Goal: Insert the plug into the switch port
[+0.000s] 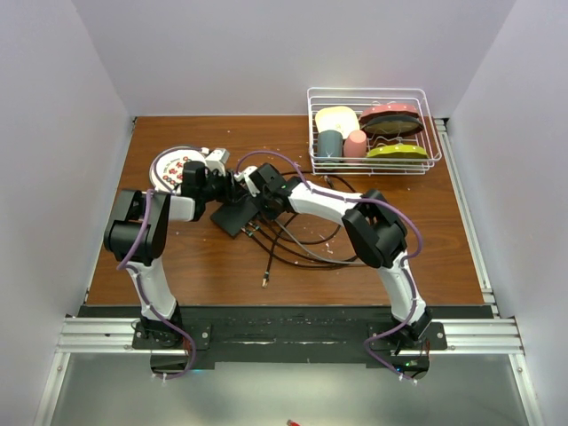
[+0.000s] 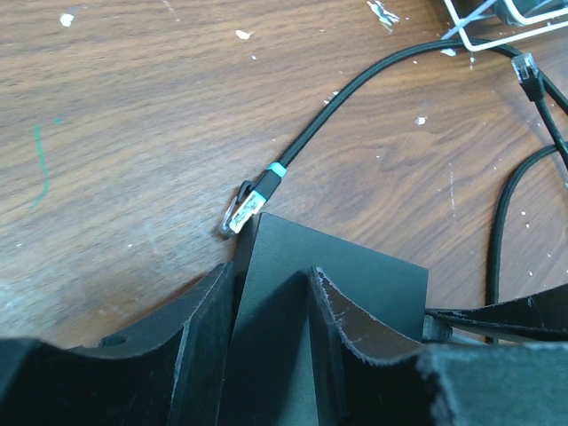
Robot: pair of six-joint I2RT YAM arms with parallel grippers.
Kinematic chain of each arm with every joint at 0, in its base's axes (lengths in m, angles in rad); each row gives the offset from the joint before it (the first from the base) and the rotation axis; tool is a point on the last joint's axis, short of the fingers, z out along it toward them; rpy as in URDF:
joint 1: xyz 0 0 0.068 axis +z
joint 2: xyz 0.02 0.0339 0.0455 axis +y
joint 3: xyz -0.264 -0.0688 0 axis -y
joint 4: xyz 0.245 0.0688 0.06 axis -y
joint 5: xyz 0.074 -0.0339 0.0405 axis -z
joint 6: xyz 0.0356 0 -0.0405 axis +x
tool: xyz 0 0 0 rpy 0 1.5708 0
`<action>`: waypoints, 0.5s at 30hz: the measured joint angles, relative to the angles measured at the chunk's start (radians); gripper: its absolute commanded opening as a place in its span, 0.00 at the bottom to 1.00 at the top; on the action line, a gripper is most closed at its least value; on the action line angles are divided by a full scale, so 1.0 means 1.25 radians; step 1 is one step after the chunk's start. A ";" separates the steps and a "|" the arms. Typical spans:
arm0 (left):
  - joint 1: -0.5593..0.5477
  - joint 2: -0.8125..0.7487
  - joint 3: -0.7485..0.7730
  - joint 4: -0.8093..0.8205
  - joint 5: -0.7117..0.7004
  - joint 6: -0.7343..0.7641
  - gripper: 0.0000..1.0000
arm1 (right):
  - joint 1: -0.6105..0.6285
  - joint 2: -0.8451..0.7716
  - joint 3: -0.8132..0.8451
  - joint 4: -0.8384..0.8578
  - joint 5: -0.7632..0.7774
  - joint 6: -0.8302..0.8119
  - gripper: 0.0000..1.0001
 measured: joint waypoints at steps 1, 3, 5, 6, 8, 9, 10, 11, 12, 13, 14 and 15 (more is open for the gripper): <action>-0.001 0.001 0.000 0.000 0.002 0.000 0.34 | -0.001 -0.008 -0.014 0.011 0.000 0.000 0.00; -0.004 0.002 0.001 0.000 0.004 0.000 0.33 | -0.001 -0.016 -0.031 0.028 -0.001 0.001 0.00; -0.004 0.002 0.004 -0.002 0.005 0.001 0.31 | -0.002 -0.017 -0.035 0.033 -0.001 0.003 0.00; -0.004 0.003 0.004 -0.002 0.005 0.001 0.31 | -0.002 -0.017 -0.035 0.034 -0.001 0.004 0.00; -0.004 0.005 0.006 -0.002 0.005 0.001 0.31 | -0.003 -0.017 -0.035 0.034 -0.002 0.006 0.00; -0.004 0.006 0.008 -0.002 0.006 0.001 0.31 | -0.004 -0.017 -0.035 0.034 -0.003 0.007 0.00; -0.005 0.009 0.011 -0.002 0.008 0.001 0.31 | -0.005 -0.017 -0.035 0.035 -0.004 0.008 0.00; -0.005 0.009 0.012 -0.002 0.009 0.001 0.31 | -0.006 -0.017 -0.035 0.035 -0.005 0.008 0.00; -0.005 0.011 0.013 -0.002 0.010 0.001 0.31 | -0.006 -0.017 -0.035 0.035 -0.007 0.009 0.00; -0.005 0.011 0.014 -0.002 0.011 0.001 0.30 | -0.007 -0.017 -0.035 0.035 -0.009 0.010 0.00; -0.005 0.012 0.014 -0.002 0.011 0.001 0.30 | -0.008 -0.017 -0.034 0.034 -0.010 0.010 0.00; -0.005 0.012 0.014 -0.002 0.011 0.001 0.30 | -0.008 -0.017 -0.034 0.034 -0.012 0.010 0.00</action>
